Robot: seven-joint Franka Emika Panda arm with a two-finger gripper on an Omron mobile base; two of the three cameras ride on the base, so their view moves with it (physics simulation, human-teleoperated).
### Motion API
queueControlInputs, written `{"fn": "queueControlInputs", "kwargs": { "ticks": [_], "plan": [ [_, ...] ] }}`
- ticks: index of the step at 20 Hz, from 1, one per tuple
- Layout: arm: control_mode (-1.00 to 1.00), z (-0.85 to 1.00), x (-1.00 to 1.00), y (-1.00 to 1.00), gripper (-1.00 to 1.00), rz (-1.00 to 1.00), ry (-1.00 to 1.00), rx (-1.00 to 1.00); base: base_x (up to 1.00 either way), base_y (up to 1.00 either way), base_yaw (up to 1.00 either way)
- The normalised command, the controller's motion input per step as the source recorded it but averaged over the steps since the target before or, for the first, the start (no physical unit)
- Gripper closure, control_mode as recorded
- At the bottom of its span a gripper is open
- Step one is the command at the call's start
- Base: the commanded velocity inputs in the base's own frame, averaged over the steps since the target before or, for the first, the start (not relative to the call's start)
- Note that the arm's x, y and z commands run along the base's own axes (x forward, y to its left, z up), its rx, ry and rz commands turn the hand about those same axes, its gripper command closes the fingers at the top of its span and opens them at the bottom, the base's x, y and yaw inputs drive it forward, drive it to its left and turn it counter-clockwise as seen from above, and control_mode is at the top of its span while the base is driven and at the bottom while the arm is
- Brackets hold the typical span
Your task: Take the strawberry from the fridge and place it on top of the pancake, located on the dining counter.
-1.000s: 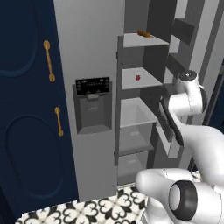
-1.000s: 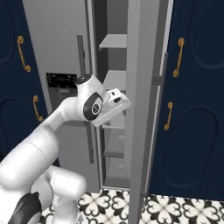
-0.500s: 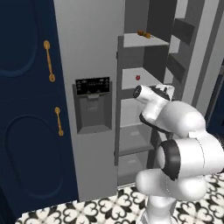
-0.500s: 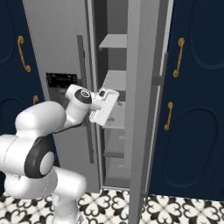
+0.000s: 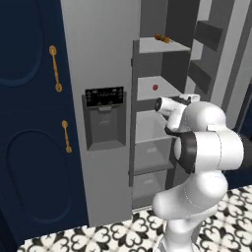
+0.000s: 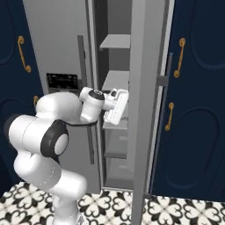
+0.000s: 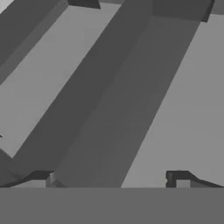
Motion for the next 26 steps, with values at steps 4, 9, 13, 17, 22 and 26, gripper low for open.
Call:
{"fn": "queueControlInputs", "kwargs": {
  "ticks": [4,9,13,17,22,26],
  "plan": [
    [-1.00,-0.05,0.00,-0.66,-1.00,0.00,0.00,-0.02,0.00,0.00,0.00],
    [-1.00,0.00,0.00,-0.22,-1.00,0.00,0.00,0.00,0.00,0.00,0.00],
    [-1.00,0.00,0.12,-0.25,-1.00,0.01,0.00,0.02,0.00,0.00,0.00],
    [-1.00,0.00,0.06,-0.26,-1.00,0.00,0.00,0.00,0.00,0.00,0.00],
    [-1.00,0.03,-0.02,0.12,-1.00,0.01,-0.04,0.02,0.00,0.00,0.00],
    [-1.00,0.34,-0.14,0.68,-1.00,0.01,-0.05,0.01,0.00,0.00,0.00]
  ]
}}
